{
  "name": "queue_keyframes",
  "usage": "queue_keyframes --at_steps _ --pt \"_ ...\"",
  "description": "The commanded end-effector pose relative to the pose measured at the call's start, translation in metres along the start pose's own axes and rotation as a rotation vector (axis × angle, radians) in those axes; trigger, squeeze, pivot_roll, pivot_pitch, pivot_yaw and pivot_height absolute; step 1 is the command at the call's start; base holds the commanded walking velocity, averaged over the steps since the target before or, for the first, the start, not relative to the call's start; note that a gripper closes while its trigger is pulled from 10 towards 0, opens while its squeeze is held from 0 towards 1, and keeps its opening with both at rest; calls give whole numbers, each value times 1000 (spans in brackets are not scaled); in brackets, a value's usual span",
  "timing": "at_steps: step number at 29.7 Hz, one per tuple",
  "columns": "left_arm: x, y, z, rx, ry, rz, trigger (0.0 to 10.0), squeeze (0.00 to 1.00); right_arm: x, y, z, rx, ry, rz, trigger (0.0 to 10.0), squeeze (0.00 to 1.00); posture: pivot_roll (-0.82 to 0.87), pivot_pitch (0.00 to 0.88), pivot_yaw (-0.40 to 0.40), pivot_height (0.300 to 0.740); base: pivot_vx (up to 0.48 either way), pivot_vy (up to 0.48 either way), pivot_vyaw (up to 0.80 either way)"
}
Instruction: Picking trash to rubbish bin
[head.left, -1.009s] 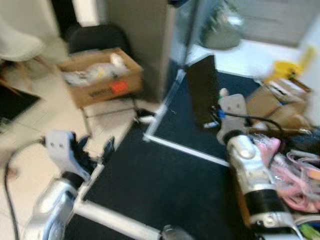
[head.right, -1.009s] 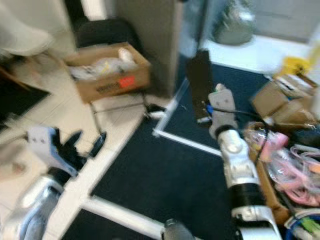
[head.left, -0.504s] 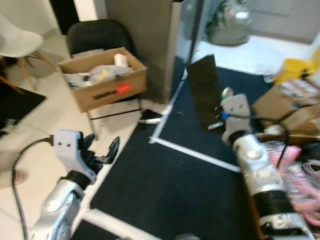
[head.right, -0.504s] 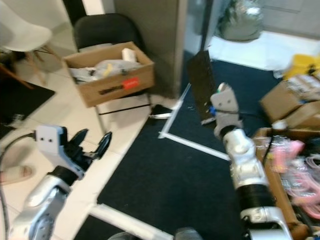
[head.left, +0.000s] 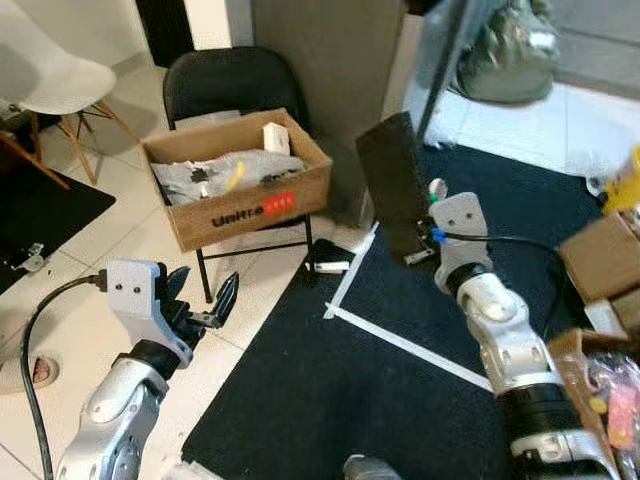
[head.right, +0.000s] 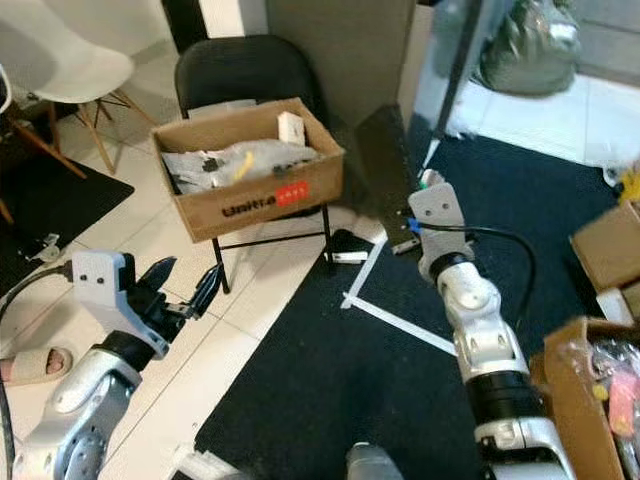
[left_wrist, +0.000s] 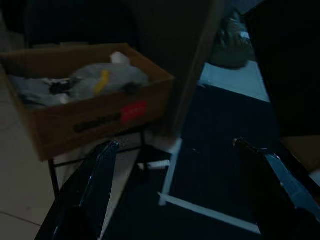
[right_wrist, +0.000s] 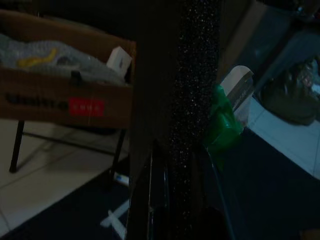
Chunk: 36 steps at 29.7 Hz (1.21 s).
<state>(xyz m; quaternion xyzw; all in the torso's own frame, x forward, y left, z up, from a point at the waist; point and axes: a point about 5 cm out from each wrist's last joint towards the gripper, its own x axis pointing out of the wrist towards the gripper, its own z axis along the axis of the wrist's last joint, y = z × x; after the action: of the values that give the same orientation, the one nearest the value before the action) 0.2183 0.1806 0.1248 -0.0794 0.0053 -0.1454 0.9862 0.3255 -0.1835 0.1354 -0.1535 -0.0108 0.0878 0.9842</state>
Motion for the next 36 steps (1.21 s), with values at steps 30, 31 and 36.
queue_keyframes --at_steps 30,31,36 --pt "-2 1 0 8 11 8 10000 0 -1 3 1 -6 -5 7 10000 0 -80 0 1 740 480 0 0" --pt "-2 1 0 6 10 7 10000 0 -1 3 1 -5 -5 6 10000 0 -80 0 1 740 480 0 0" --pt "-2 1 0 -5 5 6 10000 0 -1 3 1 -5 -4 6 10000 0 -80 0 1 740 390 0 0"
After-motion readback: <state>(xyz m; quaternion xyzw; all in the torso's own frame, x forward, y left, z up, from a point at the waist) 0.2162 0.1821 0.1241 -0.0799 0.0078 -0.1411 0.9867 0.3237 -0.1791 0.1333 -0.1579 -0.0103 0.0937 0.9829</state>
